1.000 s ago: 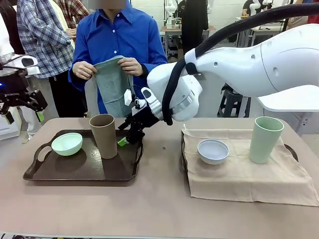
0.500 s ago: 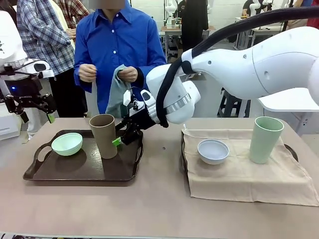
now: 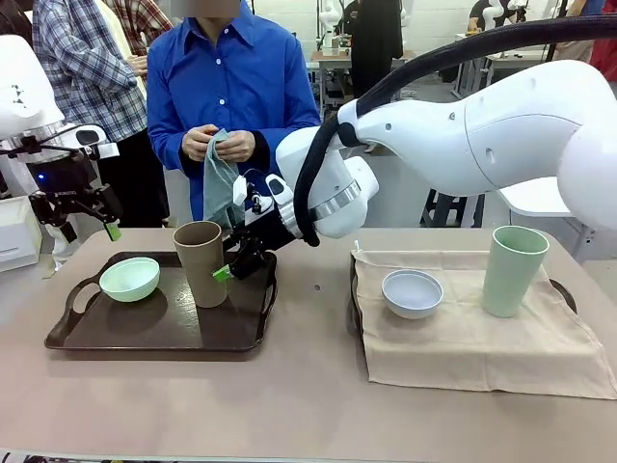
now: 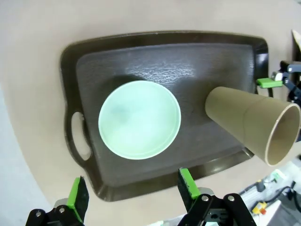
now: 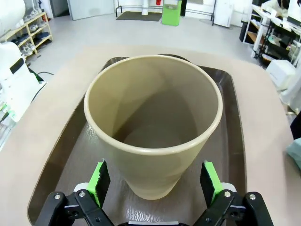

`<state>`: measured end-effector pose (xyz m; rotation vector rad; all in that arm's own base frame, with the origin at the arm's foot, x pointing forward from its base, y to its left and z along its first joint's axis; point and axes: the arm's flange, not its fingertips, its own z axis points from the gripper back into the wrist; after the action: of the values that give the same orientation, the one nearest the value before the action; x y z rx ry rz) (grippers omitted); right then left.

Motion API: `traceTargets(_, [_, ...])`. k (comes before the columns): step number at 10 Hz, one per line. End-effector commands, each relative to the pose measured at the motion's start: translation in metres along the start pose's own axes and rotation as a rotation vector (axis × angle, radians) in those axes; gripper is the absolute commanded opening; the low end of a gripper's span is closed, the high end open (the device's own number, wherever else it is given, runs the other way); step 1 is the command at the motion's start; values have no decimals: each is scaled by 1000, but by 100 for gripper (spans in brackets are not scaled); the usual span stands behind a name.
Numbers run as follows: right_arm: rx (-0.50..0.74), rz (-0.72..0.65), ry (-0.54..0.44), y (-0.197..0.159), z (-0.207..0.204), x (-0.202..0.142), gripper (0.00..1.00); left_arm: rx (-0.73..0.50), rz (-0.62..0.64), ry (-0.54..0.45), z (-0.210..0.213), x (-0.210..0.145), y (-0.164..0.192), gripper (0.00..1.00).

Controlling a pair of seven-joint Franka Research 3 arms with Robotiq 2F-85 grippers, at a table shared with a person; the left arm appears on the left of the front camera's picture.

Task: Set up a tray with a mat and arrange the tableware.
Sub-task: Pick up the Picnic Bowl and Reusable plastic cup from the Handle tray in front of the human's position and hold them in the air.

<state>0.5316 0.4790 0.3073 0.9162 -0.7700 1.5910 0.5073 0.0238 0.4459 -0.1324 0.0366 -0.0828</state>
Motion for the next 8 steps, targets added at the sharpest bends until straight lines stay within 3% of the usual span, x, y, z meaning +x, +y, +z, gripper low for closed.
traceTargets(1, [10,-10,1,-2,-3,2,100,25,-8,-27,6,-3,1,100])
traceTargets(5, [23,5,3,-3,-6,3,100,6,-3,-8,4,0,0,100])
traceTargets(8, [43,27,15,-6,-9,3,100,-17,-23,13,-28,31,17,100])
